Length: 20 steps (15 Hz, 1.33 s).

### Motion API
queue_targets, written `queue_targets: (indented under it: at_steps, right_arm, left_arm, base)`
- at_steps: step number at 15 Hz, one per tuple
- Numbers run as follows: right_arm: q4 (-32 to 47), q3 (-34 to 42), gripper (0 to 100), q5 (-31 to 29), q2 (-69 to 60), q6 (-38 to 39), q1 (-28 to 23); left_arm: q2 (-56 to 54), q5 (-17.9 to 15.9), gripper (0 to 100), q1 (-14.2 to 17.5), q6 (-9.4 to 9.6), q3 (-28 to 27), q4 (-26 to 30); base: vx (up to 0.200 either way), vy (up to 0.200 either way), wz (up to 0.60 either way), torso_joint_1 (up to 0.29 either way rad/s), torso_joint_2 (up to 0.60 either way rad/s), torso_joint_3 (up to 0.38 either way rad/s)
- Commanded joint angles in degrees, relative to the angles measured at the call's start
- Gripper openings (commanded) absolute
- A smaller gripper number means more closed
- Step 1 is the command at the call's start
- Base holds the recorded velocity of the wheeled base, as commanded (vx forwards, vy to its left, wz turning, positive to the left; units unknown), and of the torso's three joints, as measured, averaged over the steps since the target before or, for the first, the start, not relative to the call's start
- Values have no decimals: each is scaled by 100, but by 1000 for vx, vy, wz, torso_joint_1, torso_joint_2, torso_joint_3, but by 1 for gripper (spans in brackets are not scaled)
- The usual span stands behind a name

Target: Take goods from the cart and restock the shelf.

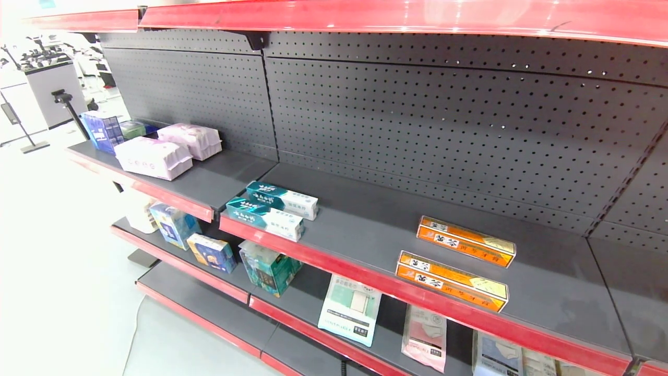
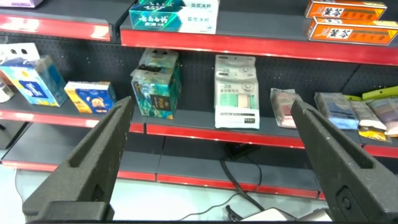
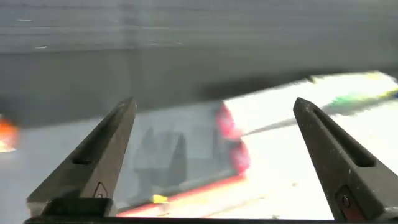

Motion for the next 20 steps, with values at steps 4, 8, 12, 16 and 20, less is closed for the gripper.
queue_targets:
  at_steps: [4,8,12,16,20]
  right_arm:
    - [2253,438,100,1568,-2918,-438,57]
    - [2455,1001,100,3123,-4087,-412,136]
    - [2438,1062,100,4160,-4051,-368,575]
    - [2491,1238,100,4099,-4667,-280,1639]
    - [2341,1555,100,3897,-5502,-227,1489]
  left_arm:
    - [-11,-58,100,-15,-16,-2,-1]
    - [7,-137,100,-15,-87,-11,-1]
    - [25,-146,100,-15,-87,-11,-1]
    - [-46,-129,100,-15,-87,-11,-1]
    - [-222,-129,100,-15,-87,-11,-1]
  base:
    - [0,0,0,0,0,0]
    - [0,0,0,0,0,0]
    - [0,0,0,0,0,0]
    - [0,0,0,0,0,0]
    - [0,0,0,0,0,0]
